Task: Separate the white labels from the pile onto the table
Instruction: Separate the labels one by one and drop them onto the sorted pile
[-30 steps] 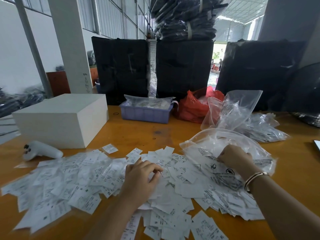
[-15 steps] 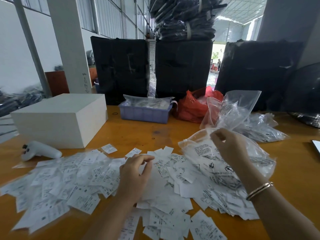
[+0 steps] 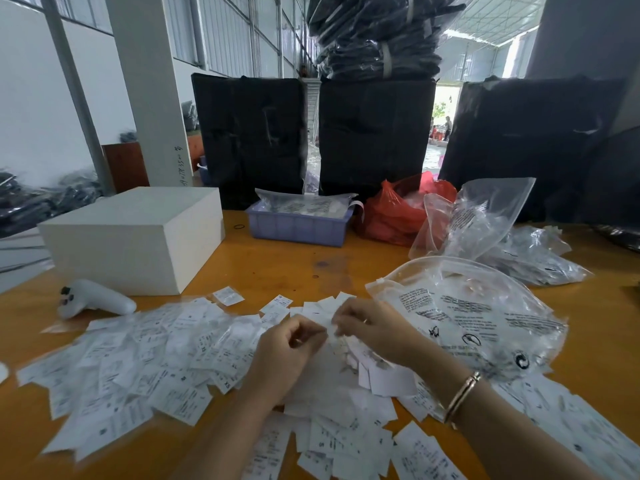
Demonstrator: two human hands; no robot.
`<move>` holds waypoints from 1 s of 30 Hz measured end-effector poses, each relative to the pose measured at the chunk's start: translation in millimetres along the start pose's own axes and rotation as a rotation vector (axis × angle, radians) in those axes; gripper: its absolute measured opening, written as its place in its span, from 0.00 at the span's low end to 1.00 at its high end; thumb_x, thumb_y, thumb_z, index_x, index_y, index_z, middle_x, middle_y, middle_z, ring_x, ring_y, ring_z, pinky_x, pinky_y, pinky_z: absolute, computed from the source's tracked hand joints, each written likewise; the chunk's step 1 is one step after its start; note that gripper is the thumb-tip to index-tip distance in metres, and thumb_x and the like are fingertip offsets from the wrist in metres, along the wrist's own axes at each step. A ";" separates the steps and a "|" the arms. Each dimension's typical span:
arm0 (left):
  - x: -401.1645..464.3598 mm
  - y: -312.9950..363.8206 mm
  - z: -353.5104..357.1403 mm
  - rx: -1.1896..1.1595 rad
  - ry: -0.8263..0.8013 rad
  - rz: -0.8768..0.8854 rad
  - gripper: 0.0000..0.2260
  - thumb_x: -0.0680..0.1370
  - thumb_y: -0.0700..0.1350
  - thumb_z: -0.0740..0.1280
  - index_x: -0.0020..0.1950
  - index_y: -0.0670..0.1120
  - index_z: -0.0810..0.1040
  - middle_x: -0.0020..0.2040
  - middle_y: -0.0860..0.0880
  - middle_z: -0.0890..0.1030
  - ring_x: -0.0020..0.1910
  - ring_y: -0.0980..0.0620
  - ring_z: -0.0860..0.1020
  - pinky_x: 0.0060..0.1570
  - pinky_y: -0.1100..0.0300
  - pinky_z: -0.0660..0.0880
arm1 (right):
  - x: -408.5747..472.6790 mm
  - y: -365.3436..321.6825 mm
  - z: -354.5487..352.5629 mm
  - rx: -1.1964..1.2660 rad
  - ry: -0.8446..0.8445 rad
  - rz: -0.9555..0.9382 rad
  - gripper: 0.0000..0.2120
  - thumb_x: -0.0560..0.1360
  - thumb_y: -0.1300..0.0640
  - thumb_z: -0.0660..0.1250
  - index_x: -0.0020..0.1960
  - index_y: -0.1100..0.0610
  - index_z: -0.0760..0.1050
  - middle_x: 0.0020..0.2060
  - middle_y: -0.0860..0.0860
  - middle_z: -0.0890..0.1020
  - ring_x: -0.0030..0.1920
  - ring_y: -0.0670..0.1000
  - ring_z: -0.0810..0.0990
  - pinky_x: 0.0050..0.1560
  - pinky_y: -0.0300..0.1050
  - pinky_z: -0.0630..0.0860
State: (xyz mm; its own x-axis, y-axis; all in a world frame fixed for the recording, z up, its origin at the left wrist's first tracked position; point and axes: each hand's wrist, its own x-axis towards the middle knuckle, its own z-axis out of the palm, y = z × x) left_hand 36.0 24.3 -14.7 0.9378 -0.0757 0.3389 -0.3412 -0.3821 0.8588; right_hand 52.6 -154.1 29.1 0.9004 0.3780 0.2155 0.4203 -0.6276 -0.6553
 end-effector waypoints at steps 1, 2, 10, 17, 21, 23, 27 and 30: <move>0.6 -0.8 -0.6 -0.040 0.039 -0.021 0.04 0.75 0.46 0.71 0.40 0.55 0.80 0.40 0.58 0.83 0.40 0.59 0.79 0.39 0.71 0.74 | 5.5 4.0 0.4 0.026 0.072 0.040 0.07 0.80 0.54 0.60 0.47 0.49 0.76 0.39 0.41 0.80 0.39 0.50 0.80 0.41 0.43 0.77; 1.3 -1.0 -1.2 -0.080 0.073 -0.040 0.04 0.75 0.46 0.71 0.40 0.54 0.81 0.41 0.55 0.83 0.40 0.57 0.80 0.39 0.70 0.75 | 11.1 8.8 1.1 -0.007 0.125 0.068 0.08 0.80 0.55 0.59 0.50 0.51 0.77 0.42 0.43 0.81 0.37 0.50 0.79 0.40 0.42 0.76; 1.8 1.1 0.9 -0.202 0.064 -0.087 0.03 0.77 0.39 0.67 0.48 0.46 0.75 0.44 0.57 0.85 0.47 0.59 0.83 0.50 0.62 0.77 | 36.5 34.1 13.8 -0.710 -0.160 -0.027 0.16 0.81 0.52 0.52 0.64 0.49 0.73 0.56 0.51 0.78 0.59 0.53 0.72 0.58 0.48 0.66; 0.1 6.1 0.7 -0.264 0.090 -0.074 0.07 0.80 0.40 0.62 0.48 0.47 0.80 0.43 0.55 0.85 0.43 0.59 0.82 0.42 0.69 0.77 | 30.2 32.8 17.7 -0.763 -0.040 -0.146 0.16 0.82 0.50 0.52 0.58 0.51 0.78 0.52 0.49 0.79 0.54 0.50 0.74 0.54 0.44 0.67; 0.4 8.1 -0.8 -0.262 0.098 -0.086 0.08 0.79 0.41 0.64 0.46 0.51 0.82 0.41 0.57 0.85 0.42 0.60 0.82 0.39 0.70 0.76 | 31.6 29.5 15.2 -0.639 -0.116 -0.122 0.14 0.81 0.51 0.53 0.60 0.48 0.76 0.53 0.48 0.81 0.54 0.50 0.77 0.58 0.48 0.68; 0.3 7.8 -1.2 -0.250 0.097 -0.094 0.06 0.78 0.43 0.65 0.44 0.51 0.81 0.40 0.58 0.85 0.41 0.61 0.82 0.38 0.71 0.75 | 32.2 28.4 16.2 -0.721 -0.116 -0.141 0.15 0.82 0.50 0.53 0.60 0.48 0.76 0.52 0.48 0.81 0.53 0.50 0.76 0.60 0.48 0.67; 0.7 7.2 -0.3 -0.214 0.110 -0.109 0.07 0.77 0.47 0.67 0.40 0.50 0.82 0.39 0.57 0.85 0.41 0.60 0.82 0.40 0.70 0.76 | 32.4 29.5 20.3 -0.690 -0.079 -0.122 0.14 0.81 0.49 0.52 0.52 0.49 0.76 0.49 0.47 0.80 0.48 0.48 0.75 0.60 0.50 0.67; 0.6 8.5 0.3 -0.250 0.103 -0.123 0.09 0.77 0.48 0.67 0.39 0.47 0.81 0.36 0.53 0.84 0.36 0.58 0.81 0.35 0.68 0.75 | 31.5 35.0 19.5 -0.580 -0.149 -0.072 0.11 0.80 0.48 0.53 0.57 0.47 0.72 0.53 0.48 0.80 0.53 0.50 0.76 0.63 0.51 0.64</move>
State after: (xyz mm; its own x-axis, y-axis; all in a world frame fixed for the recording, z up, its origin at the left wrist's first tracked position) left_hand 33.7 20.8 -7.3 0.9660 0.0559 0.2523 -0.2424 -0.1424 0.9597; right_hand 93.5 -150.9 -1.1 0.8594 0.4985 0.1133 0.5103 -0.8498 -0.1320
